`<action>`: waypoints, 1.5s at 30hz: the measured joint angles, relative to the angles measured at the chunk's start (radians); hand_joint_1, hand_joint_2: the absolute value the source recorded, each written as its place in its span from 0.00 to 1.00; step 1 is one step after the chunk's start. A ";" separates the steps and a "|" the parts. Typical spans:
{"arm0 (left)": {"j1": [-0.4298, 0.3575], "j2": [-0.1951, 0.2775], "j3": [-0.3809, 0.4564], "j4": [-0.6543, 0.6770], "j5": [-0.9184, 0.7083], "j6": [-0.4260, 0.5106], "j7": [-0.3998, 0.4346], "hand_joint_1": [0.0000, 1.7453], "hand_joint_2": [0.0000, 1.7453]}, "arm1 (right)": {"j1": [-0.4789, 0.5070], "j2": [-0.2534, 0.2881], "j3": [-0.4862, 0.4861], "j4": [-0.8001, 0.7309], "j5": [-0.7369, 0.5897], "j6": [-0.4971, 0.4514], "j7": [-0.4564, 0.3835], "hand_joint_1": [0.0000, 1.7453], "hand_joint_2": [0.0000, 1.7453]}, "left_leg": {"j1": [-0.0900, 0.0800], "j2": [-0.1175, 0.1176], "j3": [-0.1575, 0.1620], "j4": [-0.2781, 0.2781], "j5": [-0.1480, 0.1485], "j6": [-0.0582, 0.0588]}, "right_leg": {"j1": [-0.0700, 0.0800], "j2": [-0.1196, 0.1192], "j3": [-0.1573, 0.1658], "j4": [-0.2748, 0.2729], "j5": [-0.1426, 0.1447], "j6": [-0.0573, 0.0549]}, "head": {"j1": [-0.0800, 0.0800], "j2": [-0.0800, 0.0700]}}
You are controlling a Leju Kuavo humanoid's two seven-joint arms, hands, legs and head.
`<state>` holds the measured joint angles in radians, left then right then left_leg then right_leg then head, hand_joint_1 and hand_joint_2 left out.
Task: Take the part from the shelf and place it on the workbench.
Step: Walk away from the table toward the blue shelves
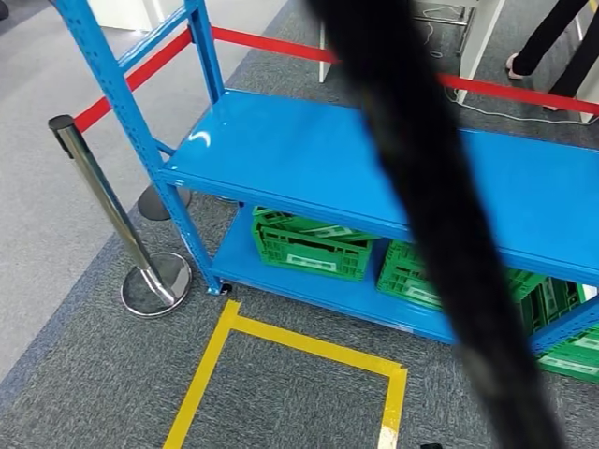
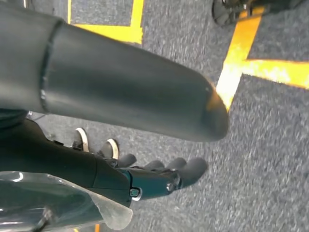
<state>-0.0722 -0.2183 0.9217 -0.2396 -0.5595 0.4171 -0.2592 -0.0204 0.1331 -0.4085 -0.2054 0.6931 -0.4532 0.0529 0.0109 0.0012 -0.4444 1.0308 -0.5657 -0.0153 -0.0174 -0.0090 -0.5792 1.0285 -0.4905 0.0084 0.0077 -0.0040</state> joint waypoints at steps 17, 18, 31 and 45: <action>0.006 -0.011 0.010 0.000 0.007 0.007 0.018 0.00 0.00 | -0.006 -0.004 0.001 0.002 -0.002 0.031 0.017 0.00 0.00 | -0.014 -0.011 -0.122 0.006 0.081 0.057 | 0.011 0.018 0.091 0.075 -0.133 0.030 | -0.072 0.000; 0.005 -0.014 0.010 0.000 0.007 0.009 0.020 0.00 0.00 | -0.007 -0.004 0.001 0.002 -0.002 0.033 0.020 0.00 0.00 | -0.014 -0.011 -0.119 0.006 0.077 0.060 | 0.010 0.017 0.055 0.131 -0.158 0.034 | -0.073 0.000; 0.009 -0.029 0.027 0.001 0.039 0.020 0.026 0.00 0.00 | 0.005 -0.016 0.000 0.002 -0.011 0.040 0.045 0.00 0.00 | -0.016 -0.013 -0.059 0.006 0.017 0.052 | 0.012 0.012 -0.030 0.039 -0.015 0.028 | -0.084 0.000; 0.017 -0.065 0.064 0.002 0.001 0.061 0.079 0.00 0.00 | 0.003 -0.063 -0.040 0.000 0.016 0.007 -0.006 0.00 0.00 | 0.003 -0.004 -0.189 0.034 0.106 0.021 | -0.003 0.012 0.085 -0.002 -0.091 0.039 | -0.102 0.001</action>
<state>-0.0549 -0.2835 0.9861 -0.2377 -0.5583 0.4786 -0.1804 -0.0171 0.0706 -0.4486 -0.2055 0.7090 -0.4460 0.0474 0.0138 -0.0024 -0.6336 1.0651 -0.4599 0.0058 -0.0205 0.0032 -0.4942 1.0261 -0.5817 0.0479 -0.0946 -0.0031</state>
